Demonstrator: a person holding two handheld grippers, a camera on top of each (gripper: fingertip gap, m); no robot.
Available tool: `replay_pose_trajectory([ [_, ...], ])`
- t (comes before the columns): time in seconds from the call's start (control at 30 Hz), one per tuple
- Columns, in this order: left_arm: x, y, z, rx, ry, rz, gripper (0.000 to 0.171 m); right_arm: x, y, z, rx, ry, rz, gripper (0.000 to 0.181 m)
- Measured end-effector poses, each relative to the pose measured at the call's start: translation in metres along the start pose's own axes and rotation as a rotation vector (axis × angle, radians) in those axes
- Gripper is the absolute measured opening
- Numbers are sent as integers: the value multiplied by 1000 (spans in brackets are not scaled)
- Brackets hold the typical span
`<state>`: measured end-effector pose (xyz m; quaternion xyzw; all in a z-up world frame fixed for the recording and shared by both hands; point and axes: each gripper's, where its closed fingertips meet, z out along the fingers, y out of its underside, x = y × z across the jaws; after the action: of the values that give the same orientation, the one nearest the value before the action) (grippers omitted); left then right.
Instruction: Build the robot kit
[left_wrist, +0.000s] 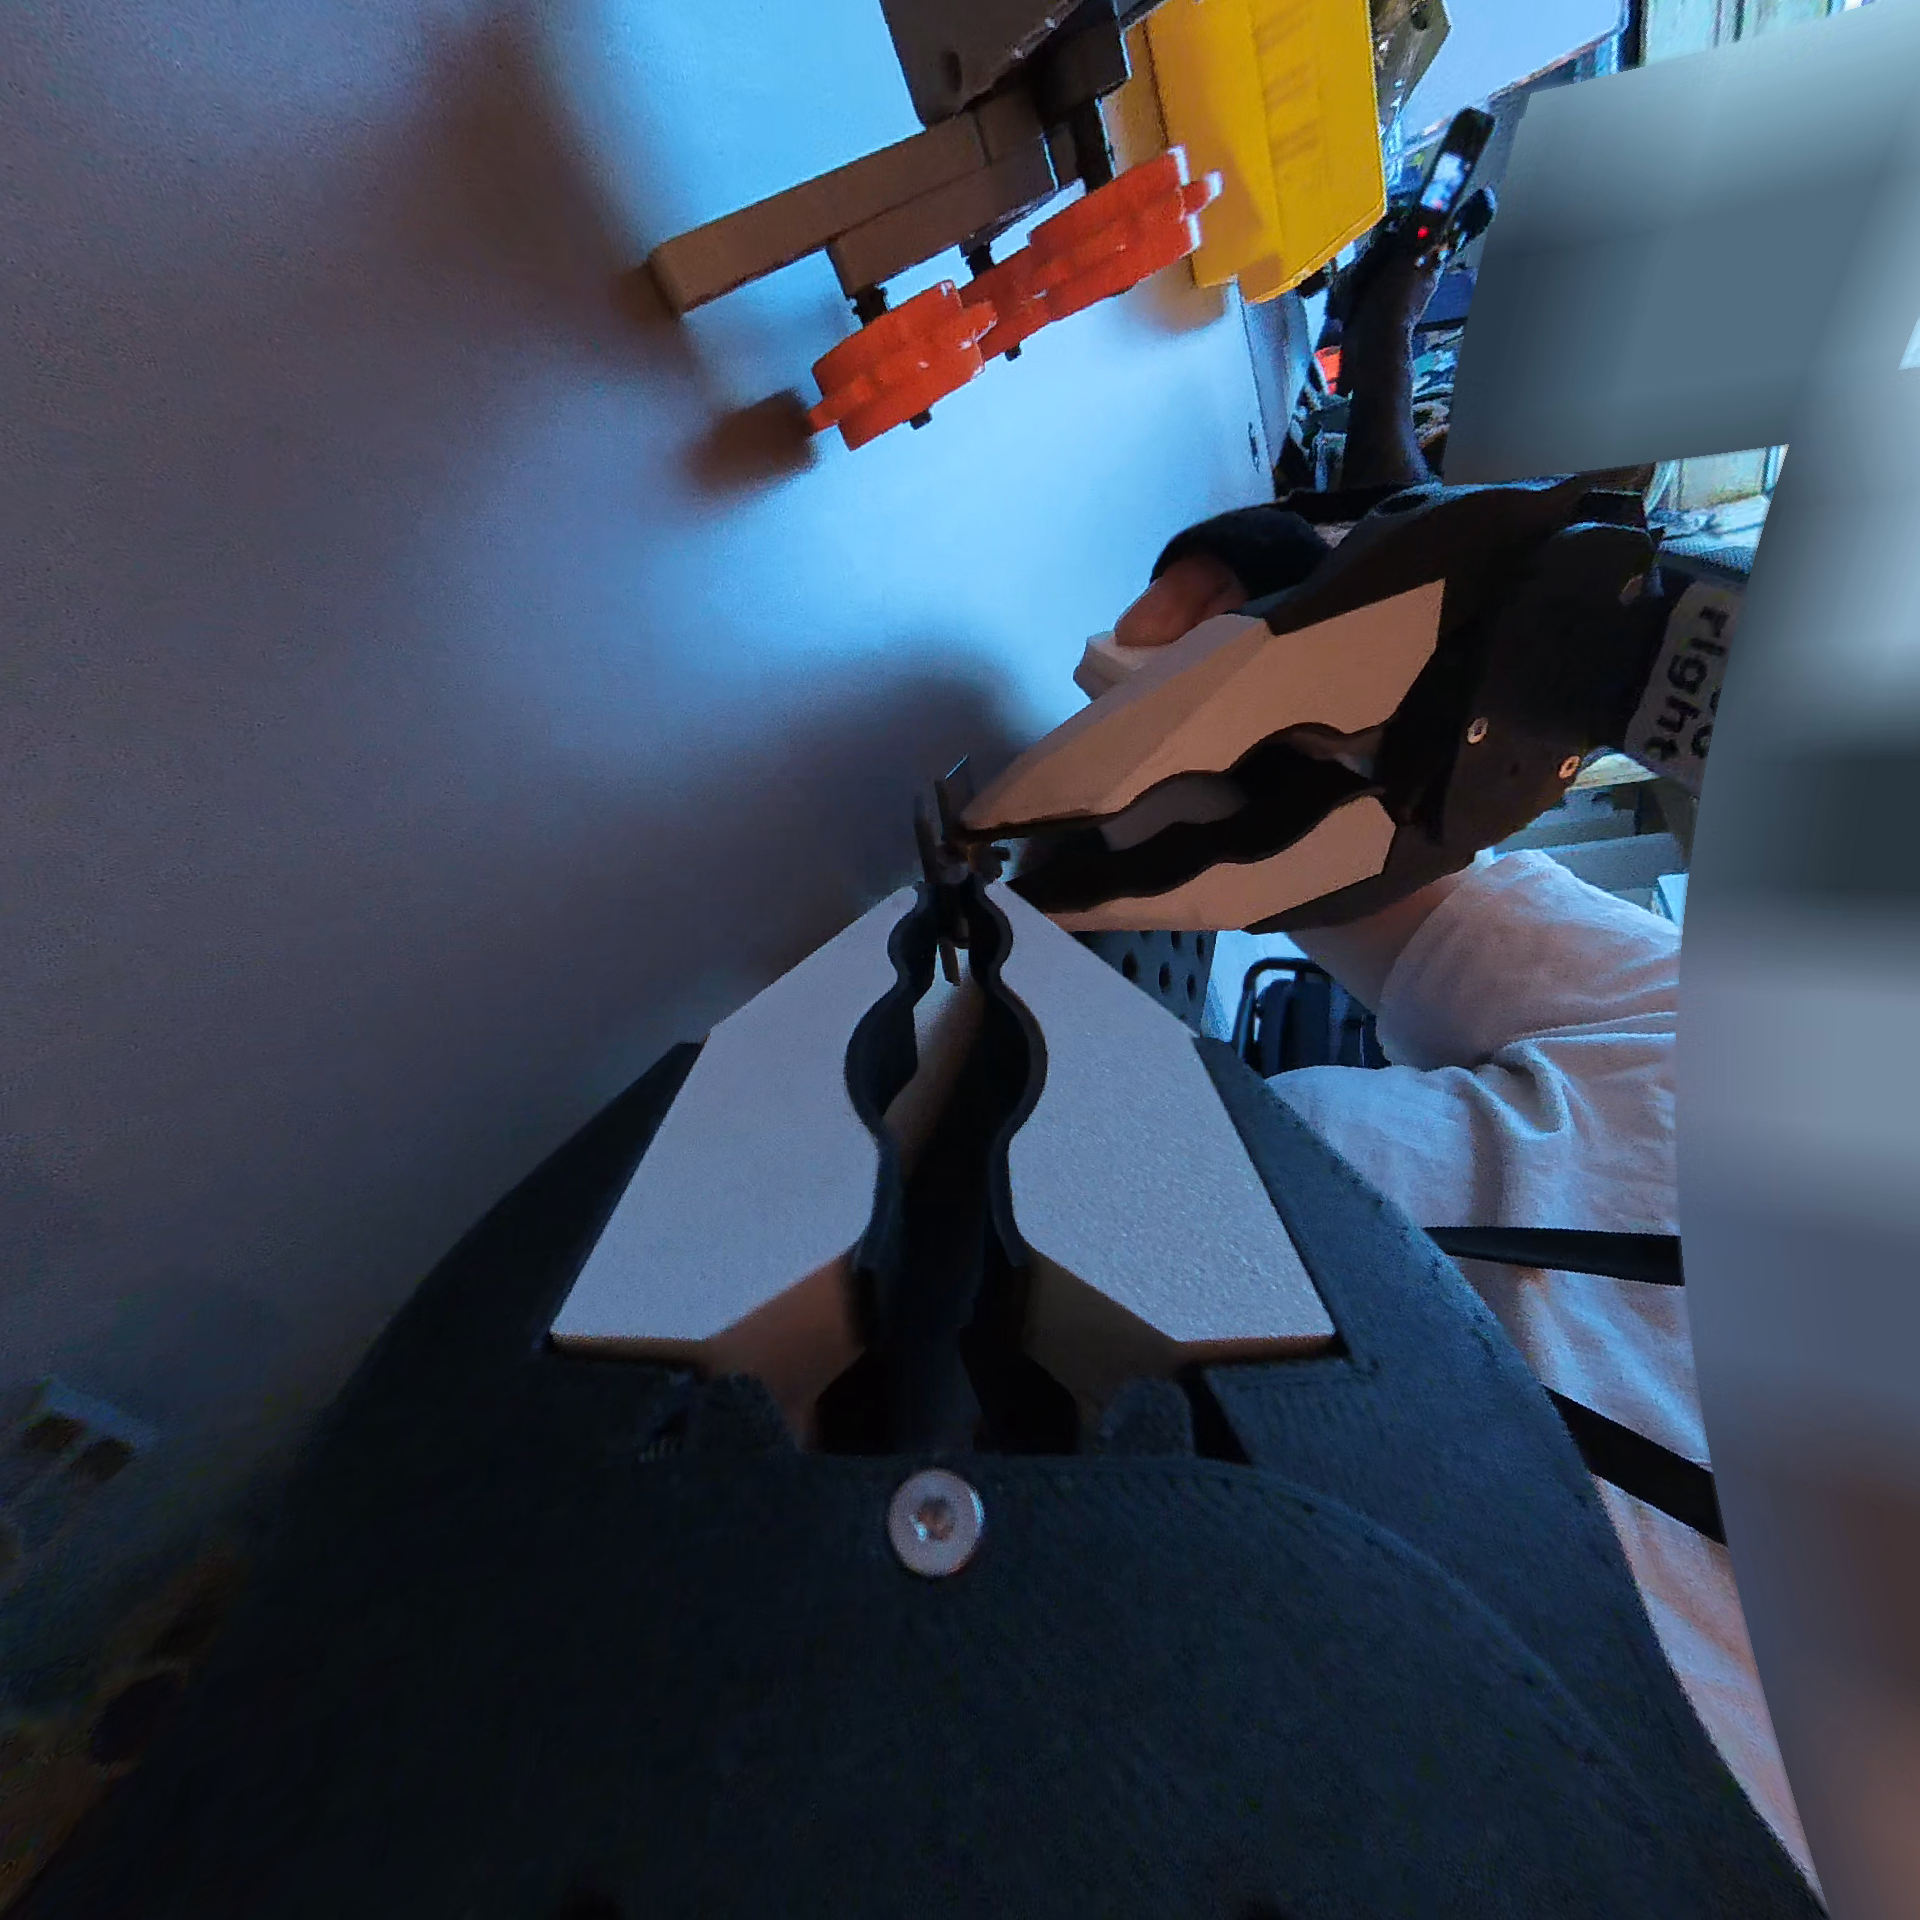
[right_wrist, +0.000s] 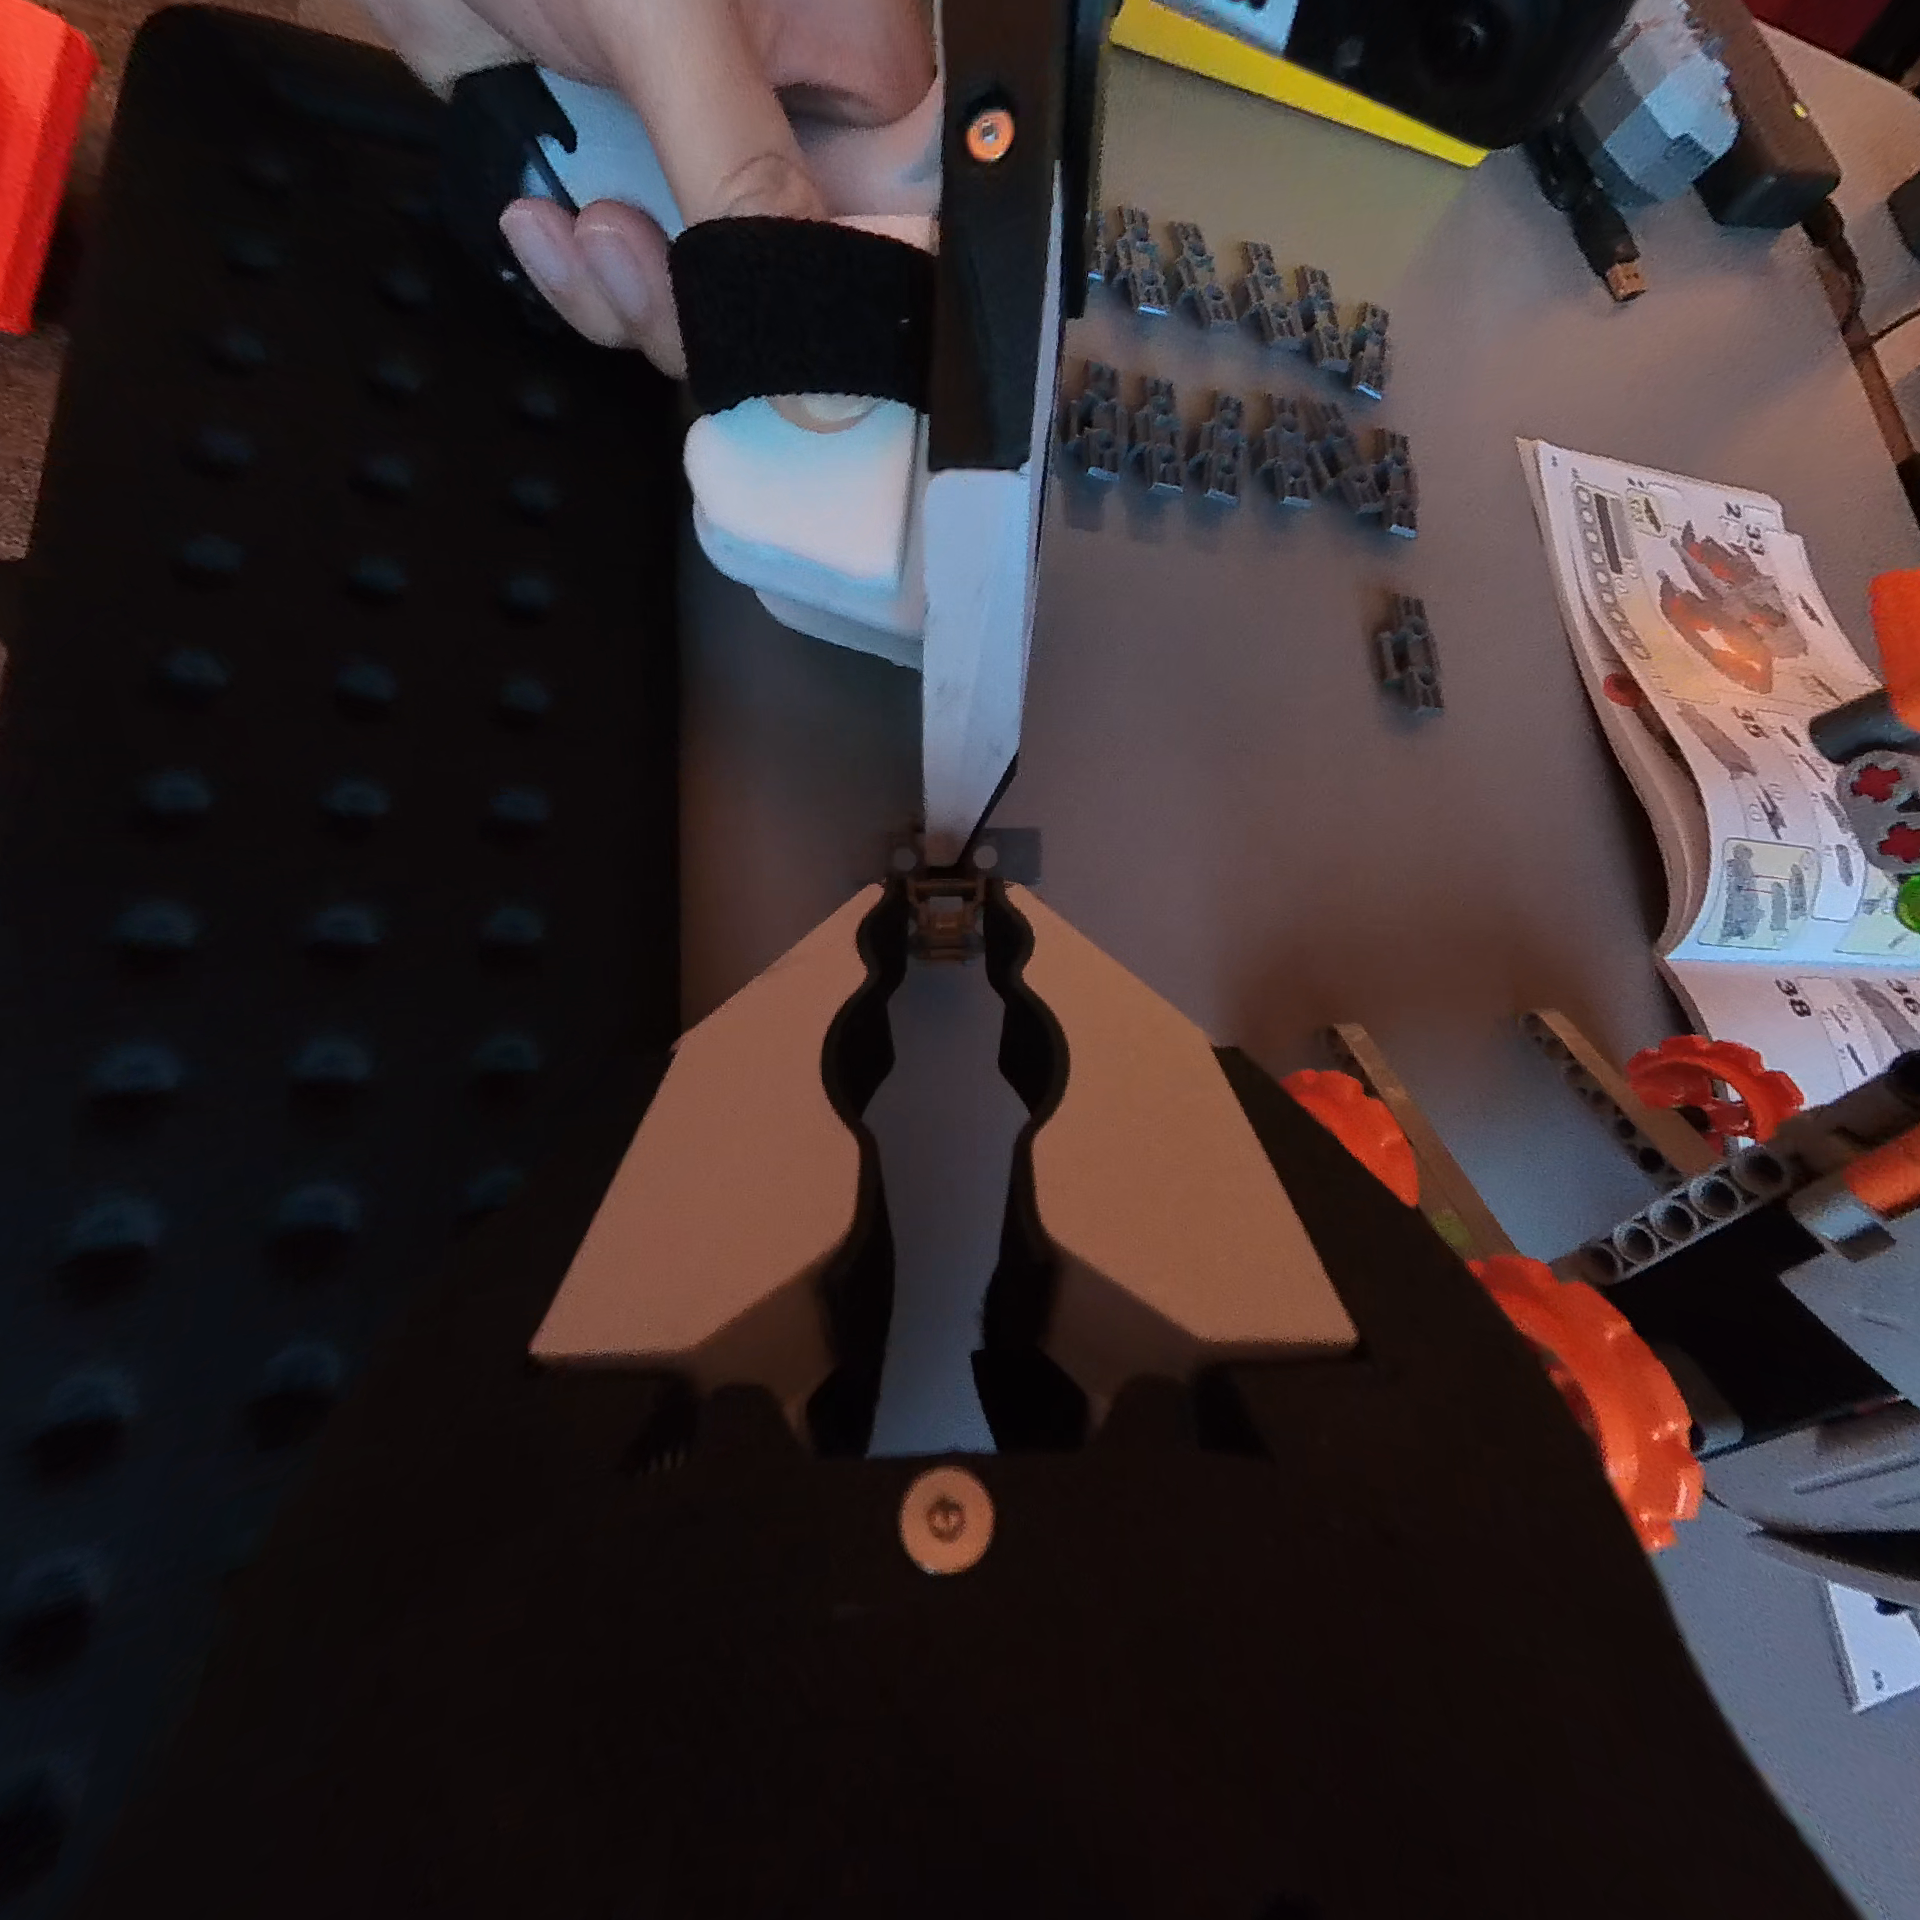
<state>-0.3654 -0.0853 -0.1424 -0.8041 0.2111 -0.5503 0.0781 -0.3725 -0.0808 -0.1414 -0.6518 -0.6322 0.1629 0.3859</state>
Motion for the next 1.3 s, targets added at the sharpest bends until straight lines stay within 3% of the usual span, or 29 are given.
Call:
replay_pose_trajectory([
  [0.1, 2, -5, -3, 40, -1, 36, 4, 4, -3, -2, 25, 48, 12, 13],
  [0.43, 31, -13, -19, 191, 77, 221, 4, 10, -31, -24, 175, 279, -254, 13],
  [0.67, 41, -13, -25, 256, 22, 386, 4, 10, -40, -32, 223, 385, -390, 14],
  [1.3, 36, -14, -24, 221, 91, 275, 8, 12, -32, -28, 178, 401, -409, 13],
])
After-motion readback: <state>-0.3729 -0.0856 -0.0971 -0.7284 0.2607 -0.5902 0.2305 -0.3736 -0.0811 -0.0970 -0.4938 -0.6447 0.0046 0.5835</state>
